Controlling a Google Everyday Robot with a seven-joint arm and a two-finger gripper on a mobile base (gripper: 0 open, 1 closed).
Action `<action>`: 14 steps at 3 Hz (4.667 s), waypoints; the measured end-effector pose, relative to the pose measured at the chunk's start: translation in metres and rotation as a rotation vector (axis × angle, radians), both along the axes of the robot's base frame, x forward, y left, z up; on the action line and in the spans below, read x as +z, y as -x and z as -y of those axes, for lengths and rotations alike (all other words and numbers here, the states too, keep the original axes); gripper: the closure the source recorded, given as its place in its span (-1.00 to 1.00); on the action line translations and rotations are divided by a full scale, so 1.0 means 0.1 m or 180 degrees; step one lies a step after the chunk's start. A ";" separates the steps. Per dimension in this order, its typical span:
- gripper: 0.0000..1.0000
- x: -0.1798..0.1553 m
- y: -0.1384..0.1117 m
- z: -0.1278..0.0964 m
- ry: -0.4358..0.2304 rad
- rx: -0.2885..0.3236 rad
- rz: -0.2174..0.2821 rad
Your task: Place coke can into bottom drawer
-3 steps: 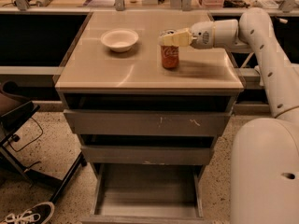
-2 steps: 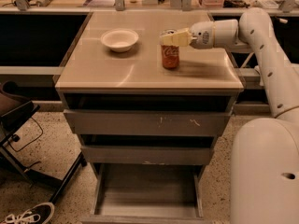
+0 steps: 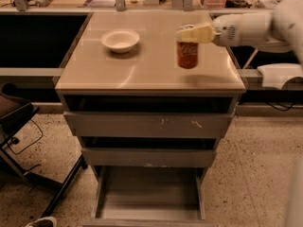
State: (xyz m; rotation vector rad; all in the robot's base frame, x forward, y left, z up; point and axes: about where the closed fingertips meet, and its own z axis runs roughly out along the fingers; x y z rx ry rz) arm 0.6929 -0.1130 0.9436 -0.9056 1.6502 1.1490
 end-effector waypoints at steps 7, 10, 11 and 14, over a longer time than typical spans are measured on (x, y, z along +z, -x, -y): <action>1.00 -0.44 2.02 1.04 0.1419 -0.1523 0.0647; 1.00 -1.39 2.22 1.22 0.1871 -0.1619 0.0242; 1.00 -1.91 2.30 1.20 0.1870 -0.1698 -0.0001; 1.00 -4.82 2.82 0.80 0.1755 -0.1805 -0.1242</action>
Offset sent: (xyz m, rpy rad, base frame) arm -0.3298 -0.1869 0.0469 -0.1918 0.0287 -0.4679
